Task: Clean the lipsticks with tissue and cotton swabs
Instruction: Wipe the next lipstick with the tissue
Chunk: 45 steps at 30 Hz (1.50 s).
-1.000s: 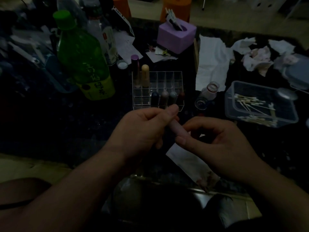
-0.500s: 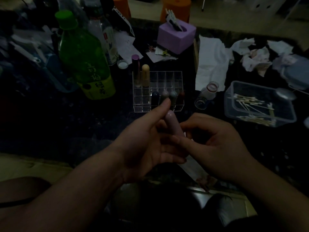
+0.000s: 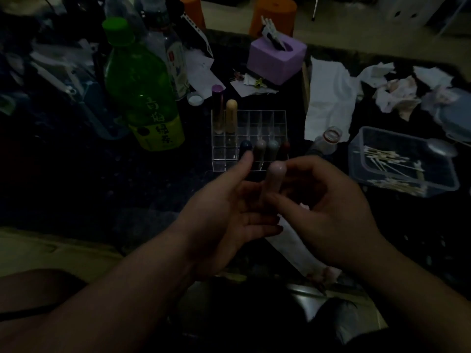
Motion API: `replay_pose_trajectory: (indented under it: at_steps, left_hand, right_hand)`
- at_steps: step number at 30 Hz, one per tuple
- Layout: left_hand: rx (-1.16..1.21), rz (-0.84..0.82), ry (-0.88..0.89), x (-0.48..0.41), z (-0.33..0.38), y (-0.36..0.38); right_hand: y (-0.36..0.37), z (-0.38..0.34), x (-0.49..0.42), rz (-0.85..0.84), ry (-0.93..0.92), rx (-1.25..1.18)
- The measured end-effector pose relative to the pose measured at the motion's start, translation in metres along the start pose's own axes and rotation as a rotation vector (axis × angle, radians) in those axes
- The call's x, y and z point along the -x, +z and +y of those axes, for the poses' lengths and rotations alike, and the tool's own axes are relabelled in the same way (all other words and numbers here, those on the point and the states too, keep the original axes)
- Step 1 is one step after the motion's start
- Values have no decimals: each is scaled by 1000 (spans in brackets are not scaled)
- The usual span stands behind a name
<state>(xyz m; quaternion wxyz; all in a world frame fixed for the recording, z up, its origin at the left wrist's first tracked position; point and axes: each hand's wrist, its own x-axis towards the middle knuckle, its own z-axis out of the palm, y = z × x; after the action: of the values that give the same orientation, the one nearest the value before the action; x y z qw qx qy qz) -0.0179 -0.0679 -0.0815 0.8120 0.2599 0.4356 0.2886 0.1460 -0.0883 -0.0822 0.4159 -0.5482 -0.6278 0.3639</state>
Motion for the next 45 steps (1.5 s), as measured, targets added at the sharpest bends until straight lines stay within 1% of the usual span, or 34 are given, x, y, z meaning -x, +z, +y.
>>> replay_pose_trajectory:
  at_steps: [3,5,9,13,15,18,20,21,23,24,25,27,30,33,36,38,41,45]
  left_hand:
    - [15,22,27,3,-1,-8]
    - [-46,1,81,5,-4,-11]
    - [-108,-30,154,8,-8,-15]
    - [-65,-36,143,9,-7,-16]
    - [-88,-25,147,9,-7,-16]
    - [-126,-4,136,10,-9,-16]
    - [-163,31,130,9,-6,-17]
    - [-217,81,143,7,-4,-19]
    - [-364,252,206,0,3,-25]
    - [-389,340,255,-2,8,-28]
    - [-363,406,300,-3,13,-30]
    - [-235,466,352,-3,21,-33]
    - [-73,492,361,-1,30,-37]
    - [68,522,344,-2,38,-41]
    - [112,481,310,-1,42,-44]
    - [102,453,290,0,43,-43]
    - [93,458,281,-1,43,-42]
    - [107,455,288,0,45,-40]
  right_hand:
    - [-6,-9,-7,-82,143,-379]
    - [-8,-13,-10,-128,213,-506]
    - [-7,-10,-11,-179,261,-548]
    - [-1,-9,-14,-123,262,-552]
    - [-1,-7,-16,-73,222,-482]
    - [0,-5,-18,-25,164,-234]
    - [1,-7,-24,-29,158,-130]
    - [1,-9,-28,-26,151,-98]
    - [3,-15,-38,30,111,-5]
    - [4,-17,-43,70,83,39]
    - [6,-19,-48,105,52,77]
    - [11,-20,-58,145,-42,213]
    - [21,-11,-84,118,-203,392]
    - [33,6,-110,73,-275,512]
    - [45,20,-118,25,-377,594]
    - [47,23,-118,37,-393,576]
    - [46,23,-119,18,-365,570]
    - [43,26,-115,-28,-342,641]
